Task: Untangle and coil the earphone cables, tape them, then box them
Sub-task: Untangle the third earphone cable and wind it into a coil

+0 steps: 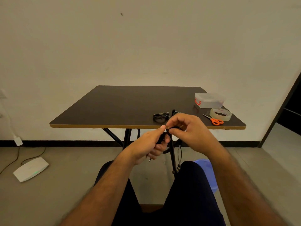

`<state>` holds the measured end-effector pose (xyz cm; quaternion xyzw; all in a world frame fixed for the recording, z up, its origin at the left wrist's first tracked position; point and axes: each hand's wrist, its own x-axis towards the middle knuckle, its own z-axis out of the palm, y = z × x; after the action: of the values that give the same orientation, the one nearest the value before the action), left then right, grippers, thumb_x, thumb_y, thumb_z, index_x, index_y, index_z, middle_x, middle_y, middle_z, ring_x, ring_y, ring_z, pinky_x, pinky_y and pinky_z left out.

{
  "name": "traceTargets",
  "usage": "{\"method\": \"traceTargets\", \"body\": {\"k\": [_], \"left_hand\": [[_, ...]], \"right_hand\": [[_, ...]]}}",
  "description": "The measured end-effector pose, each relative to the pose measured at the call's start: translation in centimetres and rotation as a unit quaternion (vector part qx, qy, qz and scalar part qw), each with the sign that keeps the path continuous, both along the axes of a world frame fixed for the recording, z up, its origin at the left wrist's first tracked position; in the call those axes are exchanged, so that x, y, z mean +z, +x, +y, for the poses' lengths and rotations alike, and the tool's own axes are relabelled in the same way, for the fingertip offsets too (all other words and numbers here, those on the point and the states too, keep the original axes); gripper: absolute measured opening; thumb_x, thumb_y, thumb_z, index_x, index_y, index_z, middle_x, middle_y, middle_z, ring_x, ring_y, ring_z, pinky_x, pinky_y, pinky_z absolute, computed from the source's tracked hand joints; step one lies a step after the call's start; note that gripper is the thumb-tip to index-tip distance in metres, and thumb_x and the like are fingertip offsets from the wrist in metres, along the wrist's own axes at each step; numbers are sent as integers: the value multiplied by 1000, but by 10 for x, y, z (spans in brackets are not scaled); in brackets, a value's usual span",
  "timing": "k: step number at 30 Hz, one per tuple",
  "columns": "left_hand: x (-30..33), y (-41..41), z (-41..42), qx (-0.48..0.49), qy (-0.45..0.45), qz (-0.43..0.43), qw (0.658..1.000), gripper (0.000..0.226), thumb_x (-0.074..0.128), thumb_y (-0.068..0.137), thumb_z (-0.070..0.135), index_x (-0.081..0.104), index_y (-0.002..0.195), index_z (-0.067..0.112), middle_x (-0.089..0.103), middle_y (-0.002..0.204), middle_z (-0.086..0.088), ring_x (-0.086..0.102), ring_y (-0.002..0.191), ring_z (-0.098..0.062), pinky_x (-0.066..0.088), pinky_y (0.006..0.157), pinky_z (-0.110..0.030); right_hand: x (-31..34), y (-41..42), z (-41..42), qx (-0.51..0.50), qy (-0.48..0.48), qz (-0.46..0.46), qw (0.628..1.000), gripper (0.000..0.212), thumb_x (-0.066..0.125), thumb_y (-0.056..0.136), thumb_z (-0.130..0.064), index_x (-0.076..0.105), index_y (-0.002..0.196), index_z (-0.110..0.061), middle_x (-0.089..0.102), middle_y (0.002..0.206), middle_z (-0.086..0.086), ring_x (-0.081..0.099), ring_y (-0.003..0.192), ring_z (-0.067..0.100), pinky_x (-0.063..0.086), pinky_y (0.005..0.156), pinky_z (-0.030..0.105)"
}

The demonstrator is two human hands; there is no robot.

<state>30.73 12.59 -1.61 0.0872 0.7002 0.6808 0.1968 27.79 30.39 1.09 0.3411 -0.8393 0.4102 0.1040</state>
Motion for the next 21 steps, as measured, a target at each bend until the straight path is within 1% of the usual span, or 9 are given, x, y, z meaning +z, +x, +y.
{"method": "traceTargets", "body": {"k": [3,7,10,11,14,16,19,21], "left_hand": [[2,2,0,-24,59,-24,998,45,25,104,49,43,75,20,26,59,7,17,48,-6,13,47,-22],[3,2,-2,-43,104,-42,993,42,24,105,41,42,73,21,27,57,7,20,45,-5,14,44,-21],[3,3,-1,-58,113,-42,991,43,23,105,38,44,72,21,27,55,8,19,44,-5,13,42,-21],[4,3,-1,-59,116,-39,991,43,23,105,37,45,71,21,27,55,8,18,44,-5,13,42,-21],[5,5,1,-52,145,-16,988,42,24,104,34,45,70,21,27,55,8,14,46,-7,12,43,-22],[6,5,3,-54,190,-5,980,38,28,102,33,46,70,21,28,55,7,14,45,-7,13,42,-21],[8,5,6,-38,247,8,968,36,30,102,31,46,71,19,32,54,5,25,40,-5,20,38,-18],[10,5,10,-4,263,22,964,37,29,104,30,45,73,19,35,55,3,30,39,-7,27,38,-19]], "right_hand": [[-5,-5,2,5,-61,-17,998,13,69,89,-7,72,94,-18,71,88,-6,67,83,4,52,76,16],[-14,-10,3,21,-99,-50,994,11,66,91,-7,74,95,-12,71,84,-1,65,77,8,53,72,20],[-22,-11,0,44,-139,-82,986,14,61,93,-5,73,99,-10,72,87,7,67,82,26,58,75,31],[-24,-10,-1,49,-151,-89,983,16,60,94,-4,73,100,-10,72,88,8,67,84,29,58,77,35],[-30,-7,-7,64,-200,-131,969,20,55,97,-4,73,101,-13,73,93,11,68,89,29,56,81,41],[-35,-3,-12,78,-222,-174,956,21,53,98,-6,73,101,-13,73,95,14,67,89,29,55,82,46],[-43,3,-20,86,-233,-222,943,25,51,99,-9,75,99,-18,73,95,14,66,88,28,55,81,48],[-49,7,-24,84,-237,-245,936,29,48,101,-10,75,96,-21,73,91,11,67,83,25,55,77,46]]}}
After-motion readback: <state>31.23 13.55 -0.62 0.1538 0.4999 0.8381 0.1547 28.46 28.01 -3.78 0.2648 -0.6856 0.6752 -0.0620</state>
